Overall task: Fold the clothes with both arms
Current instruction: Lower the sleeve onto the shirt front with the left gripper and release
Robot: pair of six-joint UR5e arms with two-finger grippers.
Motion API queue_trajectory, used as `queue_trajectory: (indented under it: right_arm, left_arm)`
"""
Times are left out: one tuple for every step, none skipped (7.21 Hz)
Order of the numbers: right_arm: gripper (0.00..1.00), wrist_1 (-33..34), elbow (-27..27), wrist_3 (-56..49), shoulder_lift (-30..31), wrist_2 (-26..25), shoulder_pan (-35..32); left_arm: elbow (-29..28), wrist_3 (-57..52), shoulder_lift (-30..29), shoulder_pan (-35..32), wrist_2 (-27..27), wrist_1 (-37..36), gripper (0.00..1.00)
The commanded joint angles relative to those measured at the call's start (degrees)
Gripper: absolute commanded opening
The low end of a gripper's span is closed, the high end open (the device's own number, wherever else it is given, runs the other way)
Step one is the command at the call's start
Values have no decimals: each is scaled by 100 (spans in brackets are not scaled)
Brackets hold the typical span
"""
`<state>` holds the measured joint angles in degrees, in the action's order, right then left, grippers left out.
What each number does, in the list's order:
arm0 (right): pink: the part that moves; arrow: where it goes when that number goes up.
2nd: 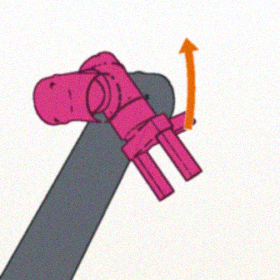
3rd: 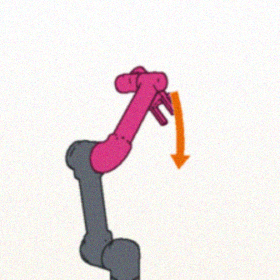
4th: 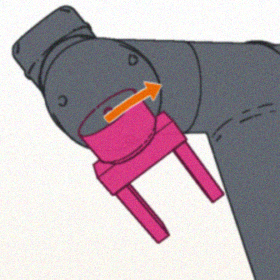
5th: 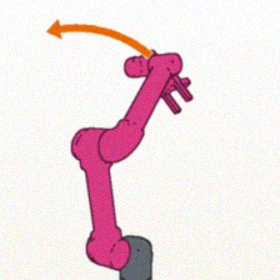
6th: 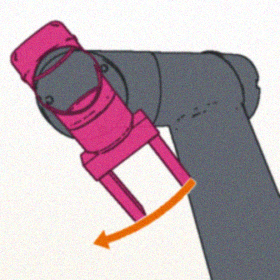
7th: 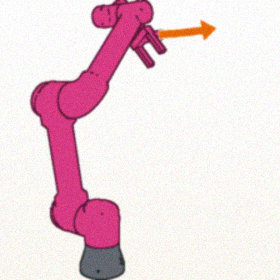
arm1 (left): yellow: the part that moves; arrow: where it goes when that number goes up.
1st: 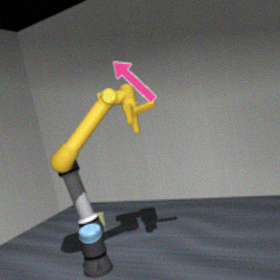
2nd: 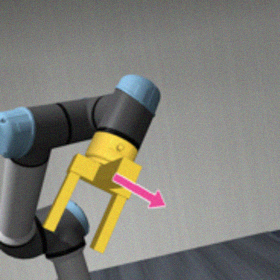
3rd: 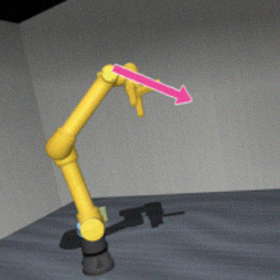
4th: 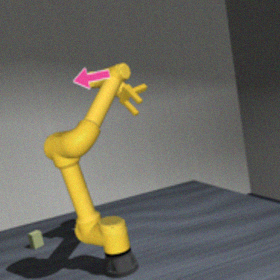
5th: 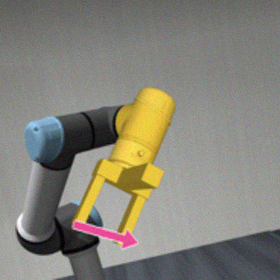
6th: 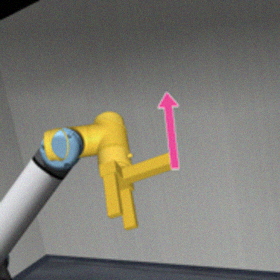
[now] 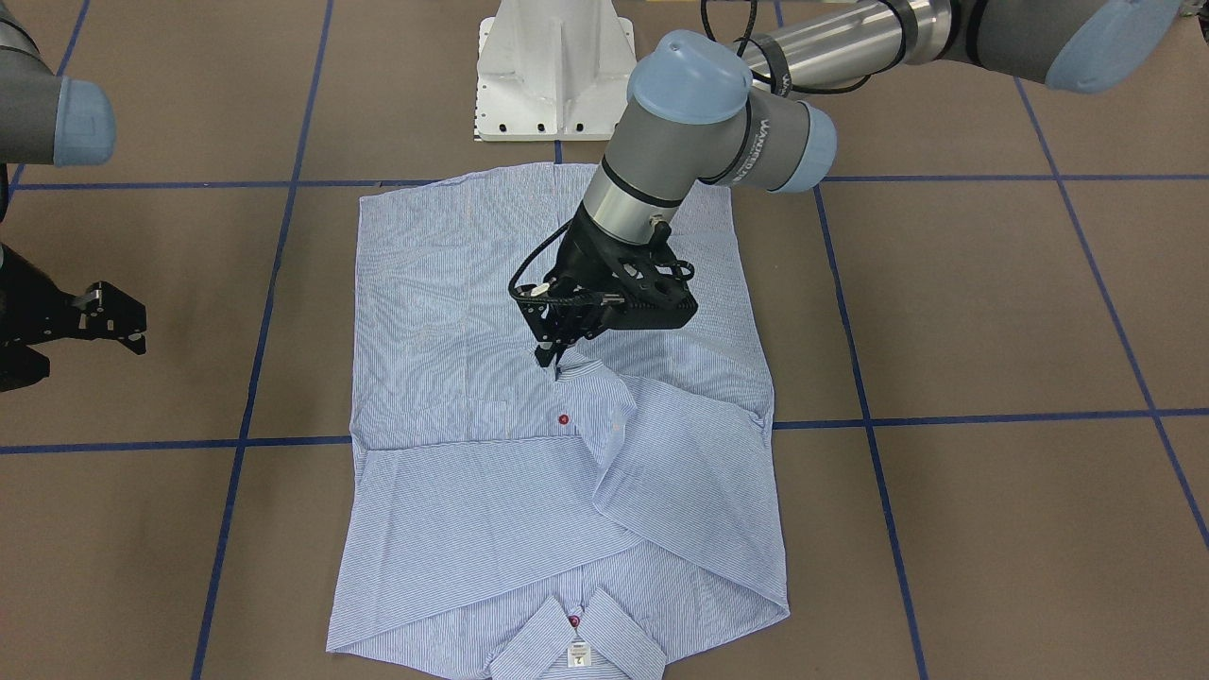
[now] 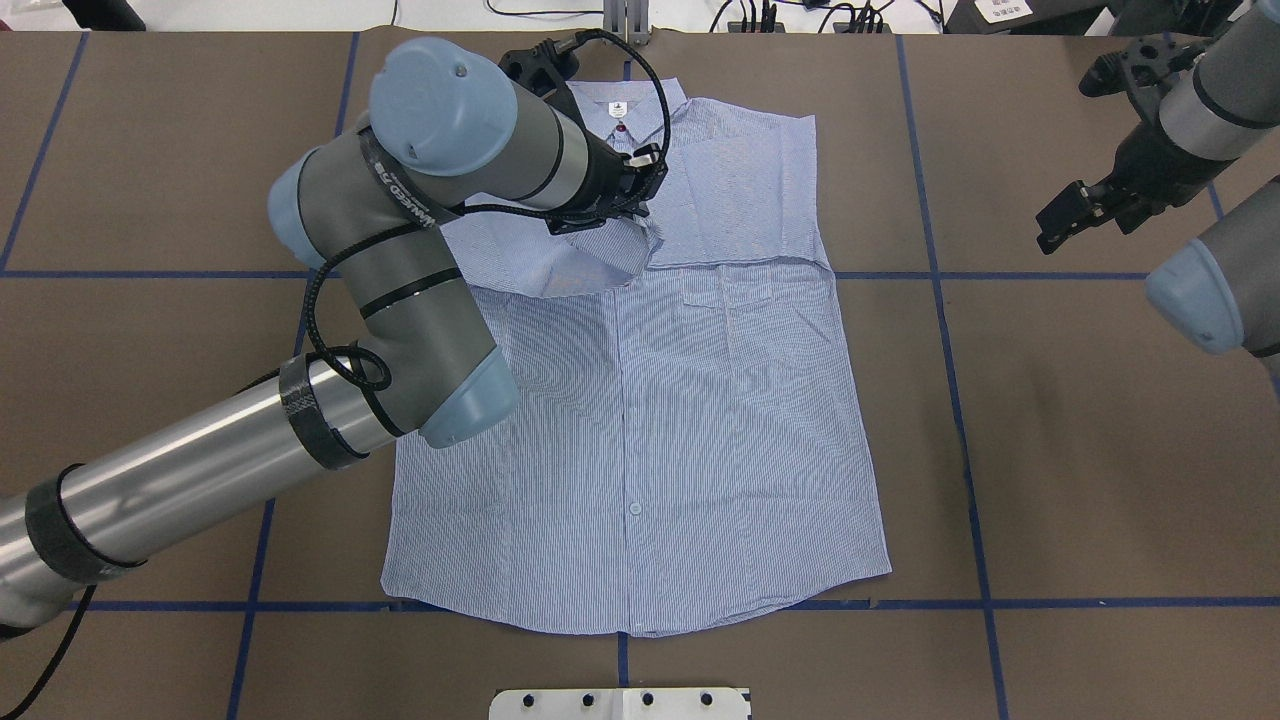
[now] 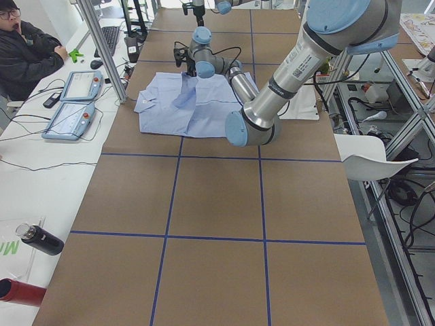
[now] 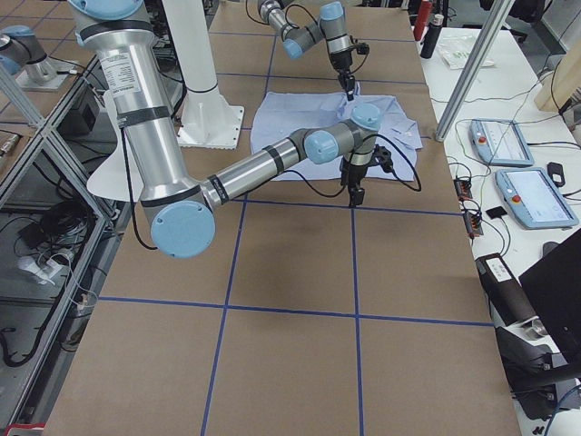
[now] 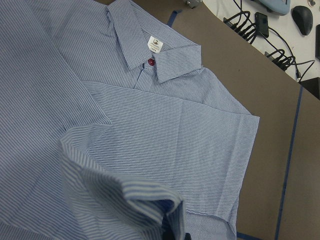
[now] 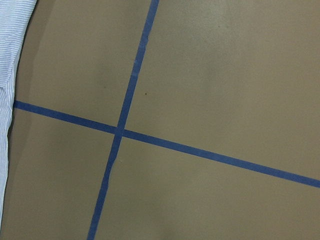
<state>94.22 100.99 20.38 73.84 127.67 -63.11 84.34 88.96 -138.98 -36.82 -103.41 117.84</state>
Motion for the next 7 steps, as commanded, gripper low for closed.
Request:
queue_trajectory:
  right_arm:
    - [100, 0, 0, 1, -1, 4, 0]
    - [100, 0, -9, 1, -1, 4, 0]
    - [100, 0, -27, 1, -1, 4, 0]
    - [100, 0, -27, 1, -10, 4, 0]
    - [100, 0, -27, 9, -10, 4, 0]
    - [100, 0, -27, 10, -18, 4, -8]
    - [100, 0, -27, 10, -18, 4, 0]
  left_arm:
    - [-5, -772, -6, 315, 487, 19, 0]
    - [-5, -966, 20, 360, 523, 246, 0]
    - [-5, -1273, 72, 430, 523, 570, 0]
    - [-14, -1485, 81, 465, 610, 730, 0]
    - [-14, -1722, 82, 518, 698, 757, 0]
    - [-31, -1959, 82, 527, 769, 766, 0]
    - [-118, -2344, 82, 518, 961, 845, 0]
